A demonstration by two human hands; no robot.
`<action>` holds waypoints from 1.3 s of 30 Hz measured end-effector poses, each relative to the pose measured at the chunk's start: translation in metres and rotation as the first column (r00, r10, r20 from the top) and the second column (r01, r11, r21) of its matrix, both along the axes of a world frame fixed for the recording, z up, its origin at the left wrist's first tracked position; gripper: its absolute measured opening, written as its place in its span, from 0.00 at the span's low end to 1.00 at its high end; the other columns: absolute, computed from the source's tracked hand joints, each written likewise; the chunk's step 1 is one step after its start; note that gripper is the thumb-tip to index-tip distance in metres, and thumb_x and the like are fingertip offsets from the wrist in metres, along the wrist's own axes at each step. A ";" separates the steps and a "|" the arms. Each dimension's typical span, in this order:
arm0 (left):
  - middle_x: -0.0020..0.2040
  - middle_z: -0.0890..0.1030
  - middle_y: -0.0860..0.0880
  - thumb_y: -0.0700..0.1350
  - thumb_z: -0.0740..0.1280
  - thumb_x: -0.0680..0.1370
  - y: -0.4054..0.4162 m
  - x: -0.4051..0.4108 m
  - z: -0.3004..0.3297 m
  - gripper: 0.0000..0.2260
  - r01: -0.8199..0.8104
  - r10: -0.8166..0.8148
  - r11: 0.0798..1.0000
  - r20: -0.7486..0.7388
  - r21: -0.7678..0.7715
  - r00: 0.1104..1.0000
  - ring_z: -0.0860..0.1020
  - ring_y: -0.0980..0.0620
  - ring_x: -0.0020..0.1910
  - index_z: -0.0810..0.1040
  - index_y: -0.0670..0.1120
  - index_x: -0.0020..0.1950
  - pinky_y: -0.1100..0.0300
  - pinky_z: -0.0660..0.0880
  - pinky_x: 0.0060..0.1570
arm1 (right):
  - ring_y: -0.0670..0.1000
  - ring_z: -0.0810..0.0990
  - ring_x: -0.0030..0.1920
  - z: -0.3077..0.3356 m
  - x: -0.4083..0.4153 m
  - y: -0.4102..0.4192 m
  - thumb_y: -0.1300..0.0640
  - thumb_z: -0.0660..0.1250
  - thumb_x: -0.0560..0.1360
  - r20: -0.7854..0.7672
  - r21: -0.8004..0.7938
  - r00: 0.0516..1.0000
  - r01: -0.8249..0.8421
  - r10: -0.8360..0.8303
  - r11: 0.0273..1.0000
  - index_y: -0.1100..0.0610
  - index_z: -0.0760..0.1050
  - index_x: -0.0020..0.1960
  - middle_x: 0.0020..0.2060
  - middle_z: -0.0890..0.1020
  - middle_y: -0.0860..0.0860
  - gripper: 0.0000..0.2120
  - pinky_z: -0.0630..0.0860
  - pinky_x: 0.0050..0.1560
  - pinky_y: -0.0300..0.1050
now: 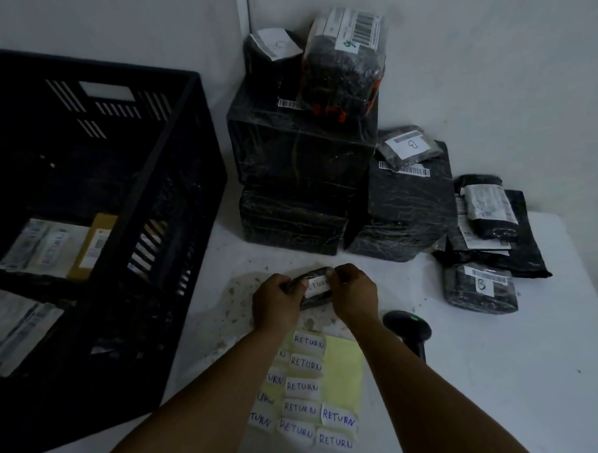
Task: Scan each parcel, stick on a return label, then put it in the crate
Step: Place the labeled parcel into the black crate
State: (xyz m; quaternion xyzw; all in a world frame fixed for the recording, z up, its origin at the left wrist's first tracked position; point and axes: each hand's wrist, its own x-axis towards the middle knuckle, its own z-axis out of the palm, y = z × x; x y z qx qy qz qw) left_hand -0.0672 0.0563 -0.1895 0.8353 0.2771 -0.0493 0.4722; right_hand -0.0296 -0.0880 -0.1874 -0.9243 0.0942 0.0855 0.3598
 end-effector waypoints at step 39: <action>0.49 0.82 0.44 0.53 0.72 0.76 0.327 -0.067 0.208 0.13 -0.401 0.391 0.915 0.167 0.034 0.905 0.82 0.43 0.48 0.78 0.44 0.50 0.46 0.80 0.53 | 0.48 0.79 0.49 0.199 -0.035 0.269 0.45 0.64 0.81 0.627 0.313 0.740 -0.524 0.242 0.792 0.54 0.77 0.62 0.49 0.79 0.49 0.15 0.79 0.51 0.55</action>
